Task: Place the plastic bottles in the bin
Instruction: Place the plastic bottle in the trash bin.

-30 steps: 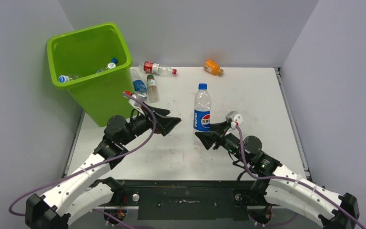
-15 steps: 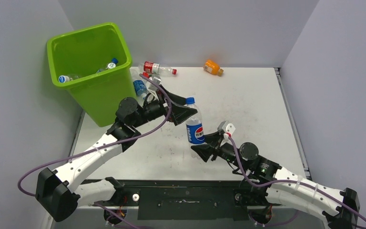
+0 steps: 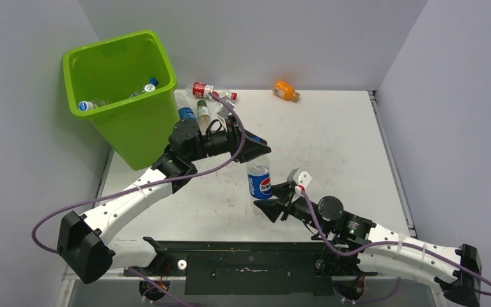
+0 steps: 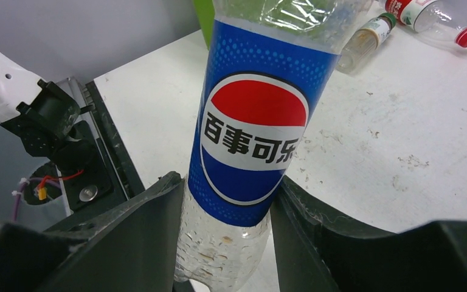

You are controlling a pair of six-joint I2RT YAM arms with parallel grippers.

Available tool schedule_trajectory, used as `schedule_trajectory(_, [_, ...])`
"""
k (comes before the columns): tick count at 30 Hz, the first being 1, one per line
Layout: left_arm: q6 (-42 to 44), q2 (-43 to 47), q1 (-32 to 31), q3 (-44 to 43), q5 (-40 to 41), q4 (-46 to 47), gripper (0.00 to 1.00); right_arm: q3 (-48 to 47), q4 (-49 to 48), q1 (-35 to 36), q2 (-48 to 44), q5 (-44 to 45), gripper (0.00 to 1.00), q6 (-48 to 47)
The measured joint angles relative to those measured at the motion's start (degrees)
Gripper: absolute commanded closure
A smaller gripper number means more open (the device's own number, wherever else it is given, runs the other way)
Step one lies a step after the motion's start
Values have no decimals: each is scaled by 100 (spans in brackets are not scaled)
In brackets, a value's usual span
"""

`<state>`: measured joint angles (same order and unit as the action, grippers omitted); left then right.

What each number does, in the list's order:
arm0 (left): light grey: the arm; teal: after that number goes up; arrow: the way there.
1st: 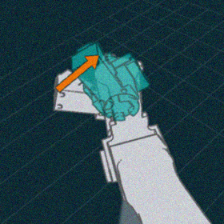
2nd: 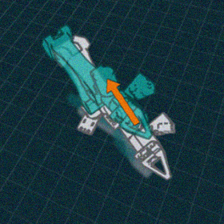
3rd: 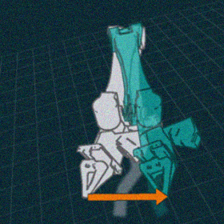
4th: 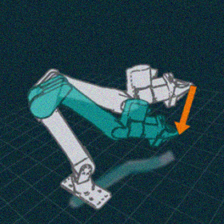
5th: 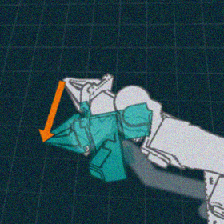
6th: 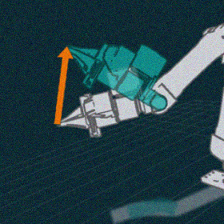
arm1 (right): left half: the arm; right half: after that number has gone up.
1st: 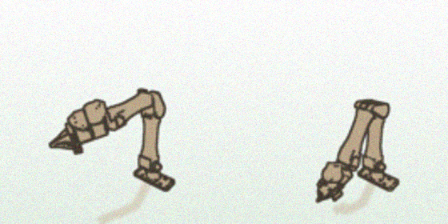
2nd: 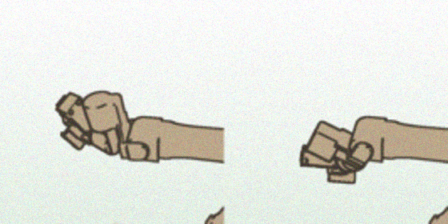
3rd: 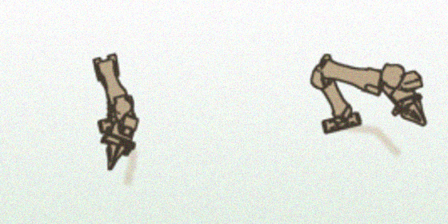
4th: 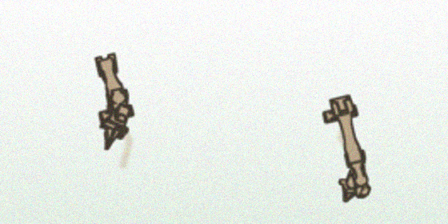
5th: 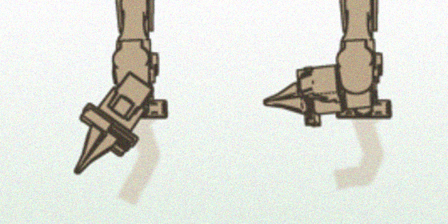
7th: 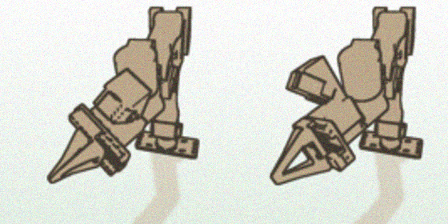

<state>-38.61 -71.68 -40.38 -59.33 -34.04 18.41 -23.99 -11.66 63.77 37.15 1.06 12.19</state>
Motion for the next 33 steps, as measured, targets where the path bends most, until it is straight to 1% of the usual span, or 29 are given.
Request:
schedule_trajectory(1, [11,-7,2,-2,-52,24,99,0,11,31,-2,13,70,-4])
schedule_trajectory(2, [7,-9,0,-2,-114,26,100,0,22,55,-2,28,63,4])
schedule_trajectory(3, [22,-9,-11,-7,-151,42,100,0,42,70,-2,70,51,-2])
schedule_trajectory(5, [28,-9,-26,-20,-166,31,100,0,61,94,-15,118,10,2])
schedule_trajectory(6, [28,-7,-28,-22,-166,17,100,0,79,103,-28,155,7,59])
schedule_trajectory(7, [39,-2,-42,-31,-164,-9,100,-11,116,109,-31,212,10,120])
schedule_trajectory(10, [160,70,-94,-61,-50,-234,100,-94,214,109,-31,385,10,212])
schedule_trajectory(12, [365,214,-111,-94,203,-531,100,-234,310,109,-31,496,10,363])
schedule_trajectory(17, [1211,706,-31,-601,1368,-1248,100,-774,619,111,-129,612,10,671])
schedule_trajectory(22, [2455,944,35,-1812,2865,-1510,100,-1294,739,111,-299,678,10,859])
schedule_trajectory(25, [3377,997,48,-2385,3827,-1327,100,-1318,752,111,-490,734,10,933])
schedule_trajectory(29, [4750,984,127,-2599,4962,-616,100,-1167,699,109,-627,835,10,986])
schedule_trajectory(31, [5418,833,310,-2695,5383,-170,100,-1005,708,111,-634,890,10,997])
schedule_trajectory(33, [5772,599,669,-2865,5630,118,100,-866,778,111,-627,922,10,992])
